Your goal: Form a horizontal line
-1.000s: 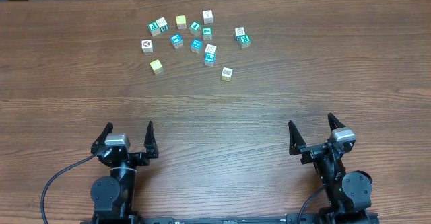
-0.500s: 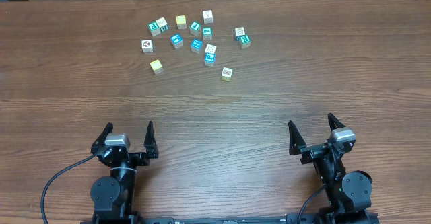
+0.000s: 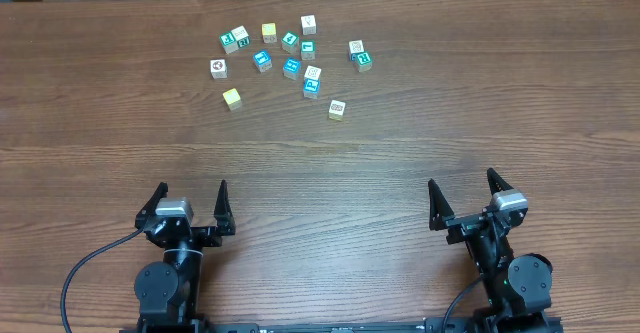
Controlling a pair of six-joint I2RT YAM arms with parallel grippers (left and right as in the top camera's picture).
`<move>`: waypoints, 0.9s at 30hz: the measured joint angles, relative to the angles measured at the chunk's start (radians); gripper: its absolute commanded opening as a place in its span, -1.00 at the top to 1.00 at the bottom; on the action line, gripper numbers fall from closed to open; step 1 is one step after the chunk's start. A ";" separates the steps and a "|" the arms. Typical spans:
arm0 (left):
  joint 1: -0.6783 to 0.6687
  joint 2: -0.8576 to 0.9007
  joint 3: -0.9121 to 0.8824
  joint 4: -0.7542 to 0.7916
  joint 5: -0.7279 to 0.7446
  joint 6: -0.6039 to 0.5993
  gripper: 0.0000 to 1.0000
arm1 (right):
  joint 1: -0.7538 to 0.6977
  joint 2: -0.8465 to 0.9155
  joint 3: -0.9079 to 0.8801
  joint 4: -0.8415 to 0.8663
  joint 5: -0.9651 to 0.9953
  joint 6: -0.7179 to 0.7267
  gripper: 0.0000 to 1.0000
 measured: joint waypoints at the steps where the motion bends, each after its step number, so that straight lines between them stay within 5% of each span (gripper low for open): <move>1: 0.000 0.000 0.000 0.000 0.000 0.000 -1.00 | 0.000 0.000 0.000 -0.001 0.000 0.000 -1.00; 10: 0.000 0.000 0.000 0.000 0.000 0.001 -1.00 | 0.000 0.000 0.000 0.000 0.000 0.000 -1.00; 17: 0.000 0.000 0.000 0.006 -0.074 0.150 -1.00 | 0.000 0.000 0.000 0.000 0.000 0.000 -1.00; 27: 0.000 0.000 -0.003 0.077 -0.072 0.183 -1.00 | 0.000 0.000 0.000 -0.001 0.000 0.000 -1.00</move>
